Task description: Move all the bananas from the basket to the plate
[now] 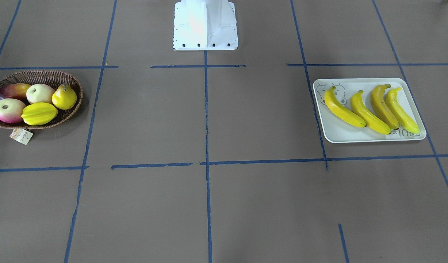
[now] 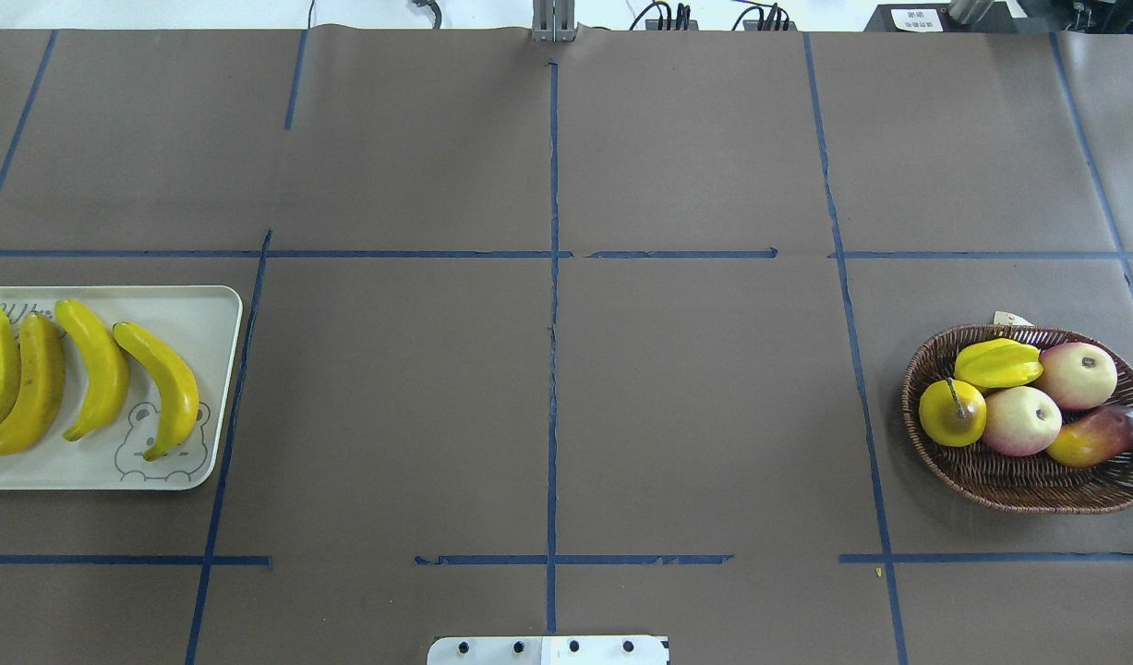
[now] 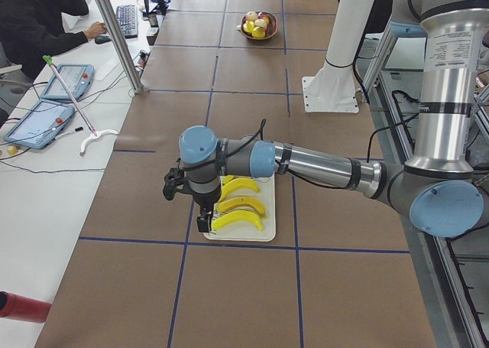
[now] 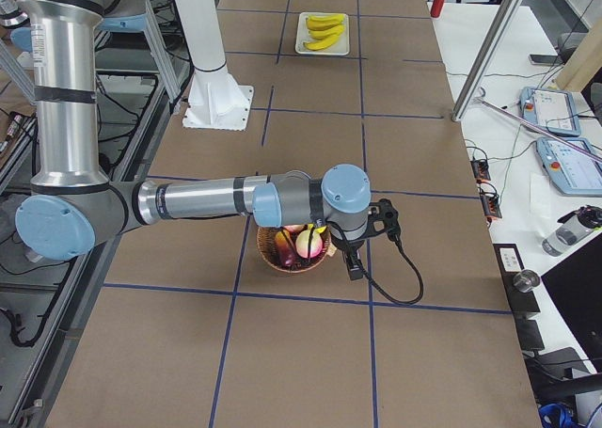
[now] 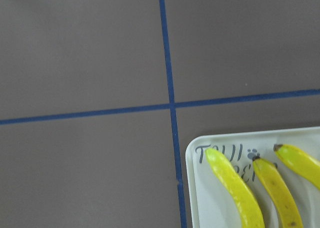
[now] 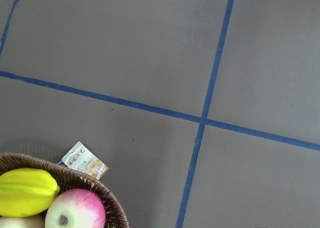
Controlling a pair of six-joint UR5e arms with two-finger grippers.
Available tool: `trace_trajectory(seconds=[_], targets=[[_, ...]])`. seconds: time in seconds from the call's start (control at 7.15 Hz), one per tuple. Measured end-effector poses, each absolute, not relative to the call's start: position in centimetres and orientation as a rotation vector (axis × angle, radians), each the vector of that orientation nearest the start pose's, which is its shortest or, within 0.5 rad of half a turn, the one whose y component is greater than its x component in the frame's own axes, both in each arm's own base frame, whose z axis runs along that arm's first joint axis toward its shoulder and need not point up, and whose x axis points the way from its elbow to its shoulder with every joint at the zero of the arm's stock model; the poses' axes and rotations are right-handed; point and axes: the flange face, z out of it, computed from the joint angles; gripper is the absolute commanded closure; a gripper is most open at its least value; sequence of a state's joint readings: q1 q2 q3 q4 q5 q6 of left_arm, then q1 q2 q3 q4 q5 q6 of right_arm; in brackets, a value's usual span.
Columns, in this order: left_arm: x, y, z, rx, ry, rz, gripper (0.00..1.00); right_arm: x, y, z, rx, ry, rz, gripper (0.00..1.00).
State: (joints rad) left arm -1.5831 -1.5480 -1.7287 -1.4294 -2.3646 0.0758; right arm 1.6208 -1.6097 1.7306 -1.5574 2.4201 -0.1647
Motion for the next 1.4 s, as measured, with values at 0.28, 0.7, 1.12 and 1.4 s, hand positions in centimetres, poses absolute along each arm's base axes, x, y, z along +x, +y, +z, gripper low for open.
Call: trace_trajectory(seconds=[0.28, 0.7, 1.12, 1.4], targets=[[-7.1, -47.0, 62.9, 0.007, 0.835, 0.033, 0.0, 8.5, -46.2, 62.2, 0.161, -0.819, -0.133, 0.0], [-7.0, -47.3, 62.7, -0.004, 0.841, -0.006, 0.0, 8.7, -45.3, 64.4, 0.101, -0.857, -0.07, 0.0], [-7.0, -47.3, 62.5, -0.002, 0.841, -0.006, 0.0, 8.9, -44.4, 67.1, 0.037, -0.899, 0.009, 0.0], [-6.9, -47.3, 62.5, -0.001, 0.841, -0.005, 0.0, 8.9, -44.3, 67.3, 0.035, -0.901, 0.015, 0.0]])
